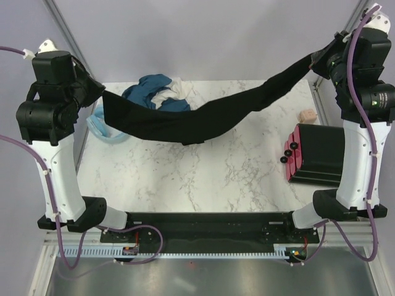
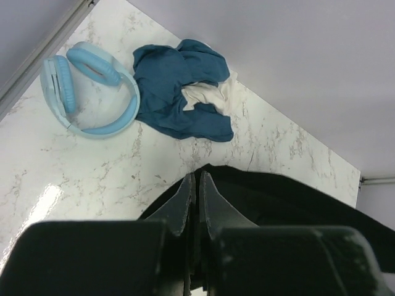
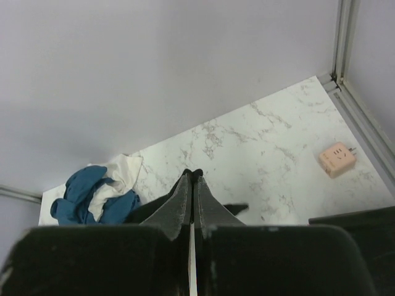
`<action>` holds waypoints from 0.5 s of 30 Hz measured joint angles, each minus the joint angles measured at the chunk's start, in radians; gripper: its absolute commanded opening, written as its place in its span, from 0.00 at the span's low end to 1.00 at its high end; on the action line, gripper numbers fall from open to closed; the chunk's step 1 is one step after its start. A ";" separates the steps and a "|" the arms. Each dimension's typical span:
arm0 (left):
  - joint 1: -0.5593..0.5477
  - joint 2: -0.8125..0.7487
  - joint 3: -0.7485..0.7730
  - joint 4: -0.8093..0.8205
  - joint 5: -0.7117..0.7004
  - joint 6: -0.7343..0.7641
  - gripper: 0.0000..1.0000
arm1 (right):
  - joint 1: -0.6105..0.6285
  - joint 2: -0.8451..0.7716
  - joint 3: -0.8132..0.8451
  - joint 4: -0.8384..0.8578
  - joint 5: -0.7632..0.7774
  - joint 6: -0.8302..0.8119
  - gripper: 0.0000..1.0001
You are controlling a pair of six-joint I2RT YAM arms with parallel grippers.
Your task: Fold and stack the t-shirts
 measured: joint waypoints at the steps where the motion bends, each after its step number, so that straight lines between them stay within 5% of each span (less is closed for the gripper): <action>1: 0.000 -0.004 0.001 -0.007 -0.011 -0.004 0.02 | 0.000 -0.007 0.000 0.002 0.007 -0.002 0.00; 15: 0.000 -0.072 0.042 -0.024 -0.161 -0.038 0.02 | -0.002 -0.098 0.006 0.042 0.209 -0.090 0.00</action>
